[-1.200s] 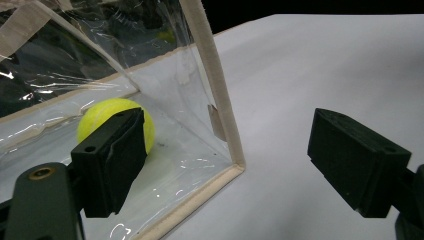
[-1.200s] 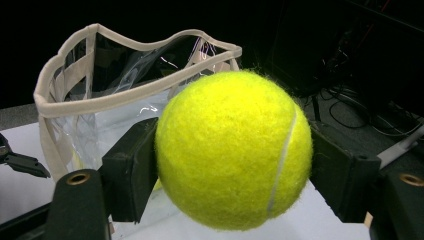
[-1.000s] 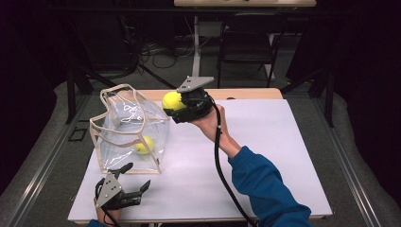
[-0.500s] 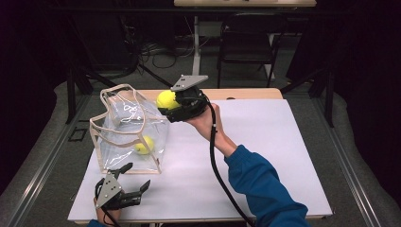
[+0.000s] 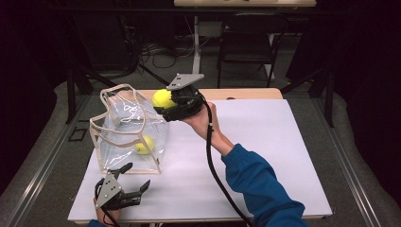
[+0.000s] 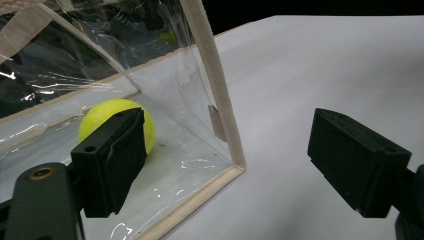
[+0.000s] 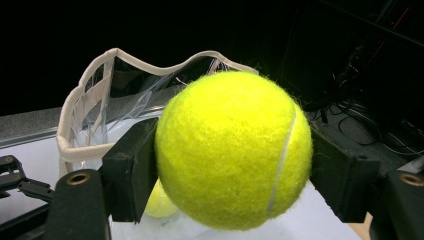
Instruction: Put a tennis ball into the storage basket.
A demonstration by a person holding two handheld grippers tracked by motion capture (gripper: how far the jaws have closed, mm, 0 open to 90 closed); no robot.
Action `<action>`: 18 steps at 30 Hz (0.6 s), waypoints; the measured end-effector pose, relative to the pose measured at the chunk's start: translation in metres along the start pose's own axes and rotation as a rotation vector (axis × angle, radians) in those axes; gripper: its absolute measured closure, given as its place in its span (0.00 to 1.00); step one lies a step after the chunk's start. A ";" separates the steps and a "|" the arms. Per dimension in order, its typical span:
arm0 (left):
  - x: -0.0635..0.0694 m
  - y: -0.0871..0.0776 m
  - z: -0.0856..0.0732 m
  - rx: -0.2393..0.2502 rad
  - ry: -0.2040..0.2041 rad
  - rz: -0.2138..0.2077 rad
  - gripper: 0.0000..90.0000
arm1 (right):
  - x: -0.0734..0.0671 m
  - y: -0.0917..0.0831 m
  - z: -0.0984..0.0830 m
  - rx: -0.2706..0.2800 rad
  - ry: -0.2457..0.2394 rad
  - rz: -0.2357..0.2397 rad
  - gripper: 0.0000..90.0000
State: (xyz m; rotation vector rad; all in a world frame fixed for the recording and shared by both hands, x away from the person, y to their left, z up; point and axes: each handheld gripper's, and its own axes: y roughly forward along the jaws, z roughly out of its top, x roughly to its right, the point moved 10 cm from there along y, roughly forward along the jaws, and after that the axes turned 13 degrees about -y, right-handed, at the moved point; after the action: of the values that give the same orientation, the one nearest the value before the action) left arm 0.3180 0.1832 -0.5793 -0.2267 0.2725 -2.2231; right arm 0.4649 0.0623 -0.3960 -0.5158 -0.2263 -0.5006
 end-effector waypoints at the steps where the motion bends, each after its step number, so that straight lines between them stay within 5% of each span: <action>1: 0.000 0.000 0.000 0.001 0.000 0.000 0.18 | 0.000 0.000 0.000 0.000 -0.001 0.001 0.29; 18: -0.001 0.000 0.000 0.003 -0.002 0.000 0.18 | -0.003 0.007 0.010 0.012 -0.015 0.011 0.29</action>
State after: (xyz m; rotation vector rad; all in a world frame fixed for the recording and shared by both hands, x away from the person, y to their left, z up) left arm 0.3182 0.1837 -0.5791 -0.2273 0.2685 -2.2234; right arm 0.4646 0.0739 -0.3914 -0.5085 -0.2403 -0.4848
